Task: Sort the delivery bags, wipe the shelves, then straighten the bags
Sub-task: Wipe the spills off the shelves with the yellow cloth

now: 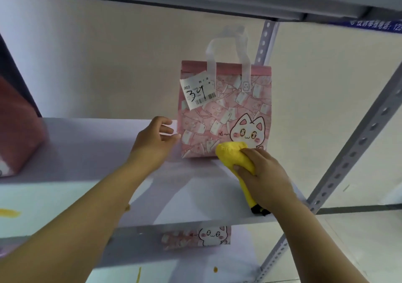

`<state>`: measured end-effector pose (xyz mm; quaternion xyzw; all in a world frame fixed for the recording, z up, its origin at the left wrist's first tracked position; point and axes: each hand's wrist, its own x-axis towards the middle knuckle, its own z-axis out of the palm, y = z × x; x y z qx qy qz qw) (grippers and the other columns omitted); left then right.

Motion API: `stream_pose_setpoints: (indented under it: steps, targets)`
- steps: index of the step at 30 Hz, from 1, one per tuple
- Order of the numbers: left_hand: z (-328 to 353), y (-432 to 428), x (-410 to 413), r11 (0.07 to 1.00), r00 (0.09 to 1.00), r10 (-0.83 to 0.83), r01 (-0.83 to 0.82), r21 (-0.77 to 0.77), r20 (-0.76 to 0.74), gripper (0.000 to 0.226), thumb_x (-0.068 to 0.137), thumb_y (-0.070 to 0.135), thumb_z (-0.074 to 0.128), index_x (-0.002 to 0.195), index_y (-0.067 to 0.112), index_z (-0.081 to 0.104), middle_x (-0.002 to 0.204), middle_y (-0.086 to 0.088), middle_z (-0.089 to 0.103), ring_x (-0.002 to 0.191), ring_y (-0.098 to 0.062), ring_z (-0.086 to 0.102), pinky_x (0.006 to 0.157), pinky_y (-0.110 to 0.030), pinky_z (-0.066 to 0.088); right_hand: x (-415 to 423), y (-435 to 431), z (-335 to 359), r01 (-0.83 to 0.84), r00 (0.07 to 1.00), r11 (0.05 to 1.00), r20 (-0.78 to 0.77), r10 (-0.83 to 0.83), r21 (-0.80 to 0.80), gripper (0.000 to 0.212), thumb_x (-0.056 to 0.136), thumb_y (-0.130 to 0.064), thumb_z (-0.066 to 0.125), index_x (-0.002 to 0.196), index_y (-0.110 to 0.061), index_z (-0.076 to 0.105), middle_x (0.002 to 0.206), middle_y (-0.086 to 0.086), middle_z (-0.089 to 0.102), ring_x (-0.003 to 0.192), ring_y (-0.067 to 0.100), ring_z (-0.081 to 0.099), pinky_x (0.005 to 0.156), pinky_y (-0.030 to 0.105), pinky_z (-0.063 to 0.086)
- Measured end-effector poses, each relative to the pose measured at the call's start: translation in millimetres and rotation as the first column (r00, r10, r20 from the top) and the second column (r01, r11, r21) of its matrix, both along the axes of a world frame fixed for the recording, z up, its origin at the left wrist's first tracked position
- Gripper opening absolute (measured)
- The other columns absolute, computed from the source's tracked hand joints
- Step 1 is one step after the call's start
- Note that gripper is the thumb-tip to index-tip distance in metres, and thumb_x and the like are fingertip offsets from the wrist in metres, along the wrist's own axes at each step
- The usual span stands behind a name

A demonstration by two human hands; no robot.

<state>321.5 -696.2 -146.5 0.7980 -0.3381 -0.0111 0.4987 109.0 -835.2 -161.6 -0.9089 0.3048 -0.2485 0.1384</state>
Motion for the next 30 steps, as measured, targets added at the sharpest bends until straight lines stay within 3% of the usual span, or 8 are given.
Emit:
stream_pose_setpoints:
  steps: [4,8,12,19,23,26,30]
  targets:
    - [-9,44,-5,0.999,0.993,0.036,-0.036,-0.008,0.115,0.019,0.082,0.028,0.066,0.097,0.030,0.054,0.096,0.013,0.063,0.081,0.007,0.057,0.066,-0.008,0.038,15,16,-13,-0.093,0.991,0.995,-0.094,0.095,0.026,0.047,0.087,-0.041,0.058,0.131,-0.025,0.051,0.130,0.002,0.052,0.112,0.031,0.050,0.089,0.042,0.045]
    - [-19,91,-10,0.996,0.983,0.081,-0.087,0.027,0.165,0.014,0.082,0.030,0.066,0.085,0.038,0.054,0.092,0.021,0.061,0.085,0.006,0.058,0.062,-0.011,0.042,27,35,-27,-0.123,0.960,0.989,-0.261,0.099,-0.080,0.046,0.086,-0.049,0.052,0.130,-0.037,0.046,0.136,-0.008,0.046,0.115,0.028,0.043,0.091,0.040,0.038]
    - [-30,133,-8,0.990,0.972,0.097,-0.117,0.082,0.212,0.010,0.084,0.026,0.066,0.090,0.031,0.059,0.090,0.017,0.063,0.083,0.005,0.058,0.065,-0.007,0.038,33,48,-26,-0.083,0.951,0.996,-0.302,0.070,-0.029,0.051,0.084,-0.053,0.048,0.133,-0.038,0.043,0.141,-0.007,0.041,0.117,0.030,0.040,0.093,0.043,0.037]
    - [-42,198,-2,0.963,0.942,0.046,-0.130,0.235,0.333,0.014,0.084,0.023,0.065,0.097,0.018,0.068,0.093,0.007,0.062,0.081,-0.013,0.056,0.076,-0.025,0.042,57,103,-24,-0.081,0.939,0.997,-0.337,0.075,-0.005,0.048,0.087,-0.056,0.039,0.132,-0.039,0.043,0.141,-0.004,0.043,0.112,0.033,0.040,0.091,0.040,0.035]
    - [-50,229,-2,0.940,0.921,-0.066,-0.072,0.334,0.384,0.013,0.086,0.017,0.062,0.094,0.010,0.069,0.098,-0.003,0.067,0.093,-0.026,0.060,0.080,-0.029,0.044,88,145,-25,-0.090,0.938,0.996,-0.334,0.095,0.030,0.046,0.088,-0.058,0.034,0.130,-0.040,0.042,0.139,-0.004,0.046,0.109,0.032,0.040,0.088,0.040,0.034]
    - [-56,244,-4,0.906,0.895,-0.196,0.008,0.424,0.401,0.011,0.086,0.011,0.058,0.087,0.007,0.068,0.094,-0.006,0.067,0.090,-0.029,0.059,0.078,-0.034,0.046,116,173,-25,-0.128,0.930,0.990,-0.339,0.139,0.056,0.047,0.090,-0.057,0.033,0.135,-0.044,0.037,0.144,-0.007,0.041,0.112,0.033,0.039,0.093,0.041,0.033]
    - [-59,261,-7,0.898,0.837,-0.284,0.062,0.435,0.468,0.017,0.074,-0.004,0.067,0.090,0.000,0.070,0.095,-0.016,0.070,0.086,-0.035,0.065,0.076,-0.037,0.053,141,210,-32,-0.190,0.915,0.982,-0.361,0.180,0.007,0.044,0.090,-0.056,0.032,0.133,-0.050,0.035,0.148,-0.013,0.034,0.117,0.031,0.035,0.093,0.042,0.027]
